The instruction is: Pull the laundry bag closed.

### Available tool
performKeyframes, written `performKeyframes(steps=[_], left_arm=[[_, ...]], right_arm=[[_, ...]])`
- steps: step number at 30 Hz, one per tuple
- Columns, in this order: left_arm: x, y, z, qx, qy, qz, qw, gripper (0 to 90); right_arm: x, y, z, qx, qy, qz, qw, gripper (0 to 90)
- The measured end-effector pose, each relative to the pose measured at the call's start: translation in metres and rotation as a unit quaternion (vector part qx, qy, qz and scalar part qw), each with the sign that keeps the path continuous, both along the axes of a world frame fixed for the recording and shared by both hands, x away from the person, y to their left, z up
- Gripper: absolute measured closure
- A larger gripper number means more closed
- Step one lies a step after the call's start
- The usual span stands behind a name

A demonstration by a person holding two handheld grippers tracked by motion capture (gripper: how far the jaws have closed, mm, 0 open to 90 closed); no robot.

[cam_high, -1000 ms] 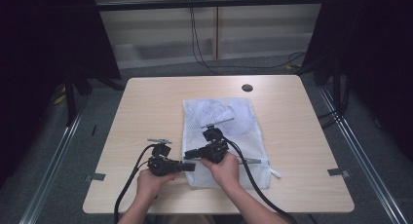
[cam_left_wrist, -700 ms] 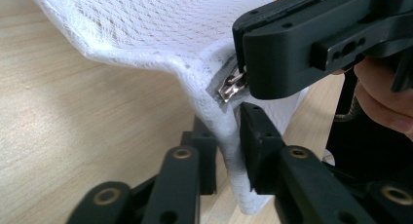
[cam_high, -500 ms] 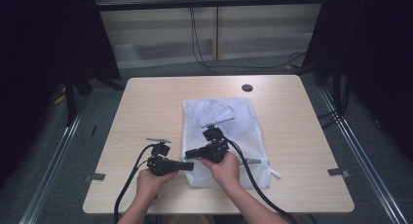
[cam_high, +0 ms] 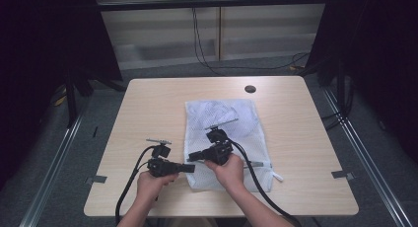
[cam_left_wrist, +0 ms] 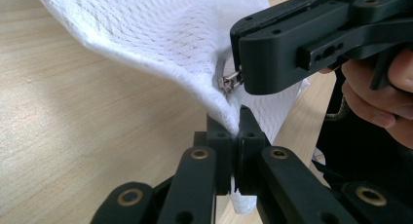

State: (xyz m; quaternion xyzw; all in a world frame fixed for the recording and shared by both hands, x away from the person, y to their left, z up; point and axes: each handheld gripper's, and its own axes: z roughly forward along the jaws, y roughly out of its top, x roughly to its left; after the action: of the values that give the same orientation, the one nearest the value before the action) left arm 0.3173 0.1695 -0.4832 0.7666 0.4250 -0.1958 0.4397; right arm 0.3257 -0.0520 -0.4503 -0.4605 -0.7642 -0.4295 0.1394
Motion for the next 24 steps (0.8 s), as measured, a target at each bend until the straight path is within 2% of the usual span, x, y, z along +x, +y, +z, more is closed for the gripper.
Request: performKeyframes(steps=[11, 12, 19, 24], left_arm=[[0.0, 0.001, 0.001, -0.001, 0.004, 0.0, 1.0, 88.2], [0.0, 0.002, 0.001, 0.003, -0.002, 0.001, 1.0, 88.1], [0.0, 0.002, 0.001, 0.003, -0.005, 0.0, 1.0, 88.1], [-0.001, 0.002, 0.002, 0.001, -0.003, 0.003, 1.0, 88.2]], right_arm=[[0.0, -0.008, -0.001, -0.002, 0.002, -0.003, 1.0, 86.9], [0.0, -0.009, -0.001, -0.001, 0.002, -0.003, 1.0, 86.9], [0.001, -0.016, -0.002, 0.001, 0.007, -0.007, 0.9999, 86.9], [0.001, -0.02, -0.002, -0.008, 0.002, -0.008, 0.9999, 86.9]])
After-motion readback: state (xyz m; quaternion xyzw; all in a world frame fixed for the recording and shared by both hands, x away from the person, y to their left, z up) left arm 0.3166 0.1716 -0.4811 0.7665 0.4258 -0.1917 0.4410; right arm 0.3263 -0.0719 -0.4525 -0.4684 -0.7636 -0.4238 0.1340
